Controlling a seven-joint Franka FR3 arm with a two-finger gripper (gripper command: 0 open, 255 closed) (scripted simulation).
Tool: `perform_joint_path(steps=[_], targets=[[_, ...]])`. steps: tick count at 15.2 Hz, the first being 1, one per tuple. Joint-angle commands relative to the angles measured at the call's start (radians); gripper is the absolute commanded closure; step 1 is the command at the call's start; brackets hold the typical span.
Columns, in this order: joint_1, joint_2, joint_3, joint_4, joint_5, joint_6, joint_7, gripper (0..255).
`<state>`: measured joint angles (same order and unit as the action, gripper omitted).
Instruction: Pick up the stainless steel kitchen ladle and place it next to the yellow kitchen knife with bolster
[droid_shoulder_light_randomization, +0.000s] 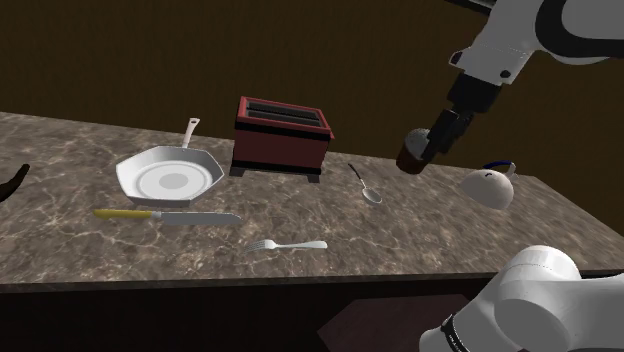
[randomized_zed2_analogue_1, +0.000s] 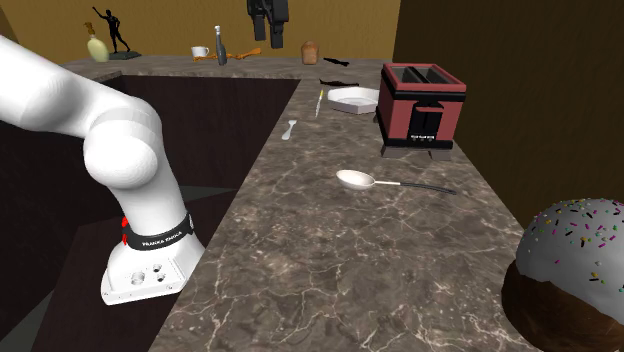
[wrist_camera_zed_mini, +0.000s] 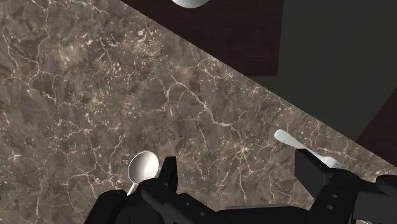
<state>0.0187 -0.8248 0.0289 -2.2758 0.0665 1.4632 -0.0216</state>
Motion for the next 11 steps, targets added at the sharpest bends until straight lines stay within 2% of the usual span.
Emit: perform_joint_path(steps=[1, 11], targets=[[0.000, 0.000, 0.000, 0.000, 0.000, 0.000, 0.000, 0], [-0.082, 0.233, -0.052, -0.070, -0.007, 0.299, 0.060, 0]])
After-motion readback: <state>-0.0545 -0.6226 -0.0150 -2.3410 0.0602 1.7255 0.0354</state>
